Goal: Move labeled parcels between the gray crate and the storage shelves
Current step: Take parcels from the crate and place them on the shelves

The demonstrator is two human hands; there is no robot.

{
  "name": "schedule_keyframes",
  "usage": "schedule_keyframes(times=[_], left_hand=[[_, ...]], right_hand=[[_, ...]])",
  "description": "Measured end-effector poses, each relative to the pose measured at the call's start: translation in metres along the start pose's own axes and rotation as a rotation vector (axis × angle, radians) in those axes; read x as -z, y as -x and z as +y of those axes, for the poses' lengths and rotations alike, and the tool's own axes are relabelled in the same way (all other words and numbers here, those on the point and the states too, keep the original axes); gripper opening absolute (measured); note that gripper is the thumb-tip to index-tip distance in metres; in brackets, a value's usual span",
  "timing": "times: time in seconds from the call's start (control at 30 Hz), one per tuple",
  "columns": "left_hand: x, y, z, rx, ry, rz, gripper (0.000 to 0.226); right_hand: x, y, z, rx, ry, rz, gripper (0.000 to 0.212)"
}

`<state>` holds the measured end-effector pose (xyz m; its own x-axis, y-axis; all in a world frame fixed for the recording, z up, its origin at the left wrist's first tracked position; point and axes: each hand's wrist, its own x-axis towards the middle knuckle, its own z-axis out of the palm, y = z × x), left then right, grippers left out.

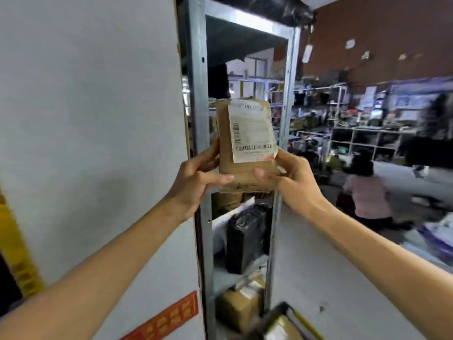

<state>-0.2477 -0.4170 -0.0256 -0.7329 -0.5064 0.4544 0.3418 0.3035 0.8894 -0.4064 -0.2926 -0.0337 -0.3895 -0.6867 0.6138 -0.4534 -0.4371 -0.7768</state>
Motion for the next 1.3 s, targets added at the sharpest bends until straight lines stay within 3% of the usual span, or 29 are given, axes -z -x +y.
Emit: schedule_keyframes(times=[0.27,0.63,0.93,1.17,1.3], left_hand=[[-0.057,-0.079,-0.131,0.192,0.181,-0.227,0.085],[-0.090,-0.152,-0.340,0.473,0.307,-0.464,0.081],[-0.139,-0.143,-0.526,0.789,0.243,-0.440,0.087],[-0.153,-0.082,-0.690,1.067,0.125,-0.352,0.087],[-0.152,-0.038,-0.767,1.205,0.077,-0.349,0.089]], right_hand=[[0.066,0.021,0.093,-0.218,0.154,0.193,0.046],[0.081,0.044,0.269,-0.565,0.181,0.494,0.044],[0.108,0.111,0.444,-0.872,0.146,0.611,0.045],[0.105,0.198,0.608,-1.178,0.041,0.653,0.089],[0.083,0.251,0.684,-1.292,-0.009,0.602,0.086]])
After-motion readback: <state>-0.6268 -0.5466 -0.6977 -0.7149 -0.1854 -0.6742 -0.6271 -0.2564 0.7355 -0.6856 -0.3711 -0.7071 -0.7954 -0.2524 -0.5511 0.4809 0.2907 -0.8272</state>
